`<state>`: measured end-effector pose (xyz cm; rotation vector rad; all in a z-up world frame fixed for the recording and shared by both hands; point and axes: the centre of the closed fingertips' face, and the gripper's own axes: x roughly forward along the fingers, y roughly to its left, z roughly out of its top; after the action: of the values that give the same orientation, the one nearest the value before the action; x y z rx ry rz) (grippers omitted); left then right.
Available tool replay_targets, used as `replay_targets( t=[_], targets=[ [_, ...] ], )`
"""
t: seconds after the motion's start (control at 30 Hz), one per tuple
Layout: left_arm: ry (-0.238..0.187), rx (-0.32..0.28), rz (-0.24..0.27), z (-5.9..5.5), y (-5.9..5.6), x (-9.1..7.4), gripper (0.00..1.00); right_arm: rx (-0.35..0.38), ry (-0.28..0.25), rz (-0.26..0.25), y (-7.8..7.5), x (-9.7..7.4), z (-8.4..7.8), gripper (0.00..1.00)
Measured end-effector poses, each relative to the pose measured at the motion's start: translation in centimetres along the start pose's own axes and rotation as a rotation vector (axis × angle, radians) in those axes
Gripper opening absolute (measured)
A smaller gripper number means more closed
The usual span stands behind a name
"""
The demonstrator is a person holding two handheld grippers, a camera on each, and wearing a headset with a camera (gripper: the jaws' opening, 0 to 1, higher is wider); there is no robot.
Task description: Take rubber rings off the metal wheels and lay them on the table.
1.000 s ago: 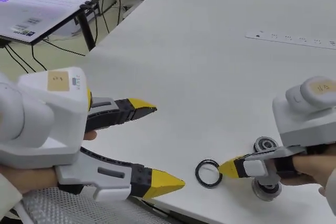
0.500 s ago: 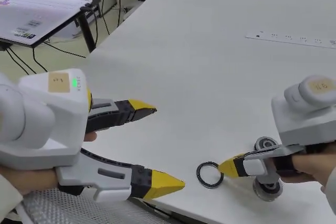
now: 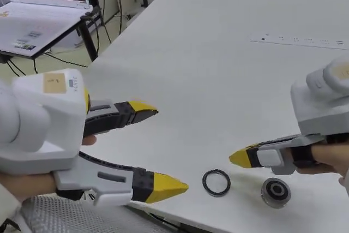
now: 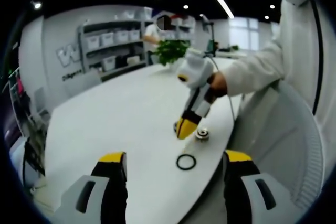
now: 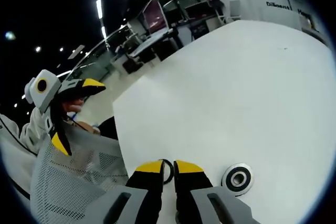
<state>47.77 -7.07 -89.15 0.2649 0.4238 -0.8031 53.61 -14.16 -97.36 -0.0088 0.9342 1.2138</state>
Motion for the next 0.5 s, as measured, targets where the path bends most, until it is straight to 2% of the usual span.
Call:
replay_targets(
  t=[0.3,0.5],
  targets=[
    [0.01,0.057,-0.005,1.8,0.1,0.4,0.76,0.002,-0.093,-0.039,-2.0,-3.2,1.5,0.05],
    [-0.003,0.103,-0.019,3.6,-0.3,1.5,0.76,-0.012,-0.146,-0.06,-3.0,-5.7,1.9,0.06]
  ],
)
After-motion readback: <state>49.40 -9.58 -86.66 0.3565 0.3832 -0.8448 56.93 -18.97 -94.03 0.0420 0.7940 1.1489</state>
